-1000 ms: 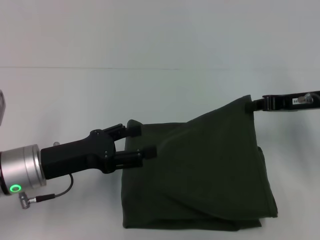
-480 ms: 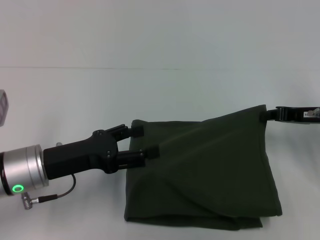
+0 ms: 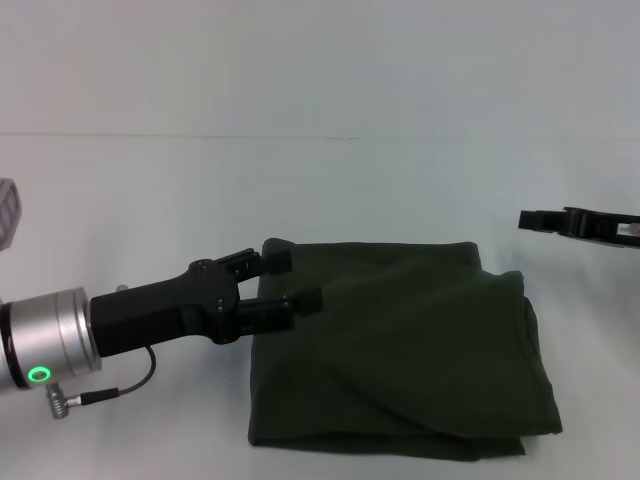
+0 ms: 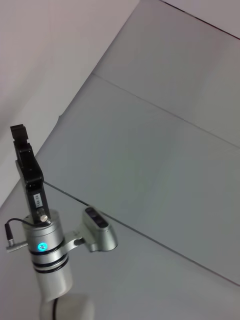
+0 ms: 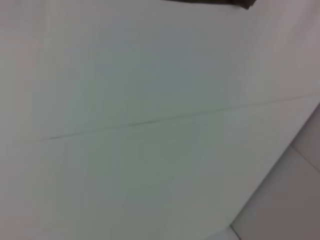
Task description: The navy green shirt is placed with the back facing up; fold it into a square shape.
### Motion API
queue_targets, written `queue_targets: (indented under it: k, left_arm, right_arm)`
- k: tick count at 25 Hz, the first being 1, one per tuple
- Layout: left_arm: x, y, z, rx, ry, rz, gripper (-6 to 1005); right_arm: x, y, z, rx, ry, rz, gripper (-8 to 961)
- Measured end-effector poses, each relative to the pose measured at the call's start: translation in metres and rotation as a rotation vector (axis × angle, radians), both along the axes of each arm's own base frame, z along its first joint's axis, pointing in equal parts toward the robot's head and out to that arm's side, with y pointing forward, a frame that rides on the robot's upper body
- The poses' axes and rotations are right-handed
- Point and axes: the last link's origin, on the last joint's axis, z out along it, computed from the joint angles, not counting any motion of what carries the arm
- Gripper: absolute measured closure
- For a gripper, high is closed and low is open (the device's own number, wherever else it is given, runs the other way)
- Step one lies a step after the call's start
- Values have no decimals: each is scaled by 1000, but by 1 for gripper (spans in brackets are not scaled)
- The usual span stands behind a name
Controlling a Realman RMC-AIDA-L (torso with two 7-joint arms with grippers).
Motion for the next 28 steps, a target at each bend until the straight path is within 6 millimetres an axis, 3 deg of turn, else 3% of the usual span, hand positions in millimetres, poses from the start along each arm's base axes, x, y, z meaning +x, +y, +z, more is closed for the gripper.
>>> queue_targets:
  k: [4, 9, 15, 20, 23, 28]
  left_arm:
    - [3, 1, 2, -14, -35, 15, 120]
    - [4, 1, 4, -9, -69, 36, 122]
    - [3, 3, 4, -17, -85, 67, 124]
    - [3, 5, 7, 4, -102, 81, 126]
    - [2, 7, 8, 14, -101, 91, 127]
    - [2, 7, 8, 19, -97, 91, 129]
  right_arm:
    - [19, -23, 17, 71, 106, 9, 803]
    - [31, -65, 28, 66, 210, 123, 589]
    - [43, -108, 17, -95, 313, 116, 371]
    - [47, -131, 4, -227, 352, 89, 137]
    - [47, -137, 0, -277, 366, 74, 56]
    - [47, -141, -4, -312, 365, 51, 80]
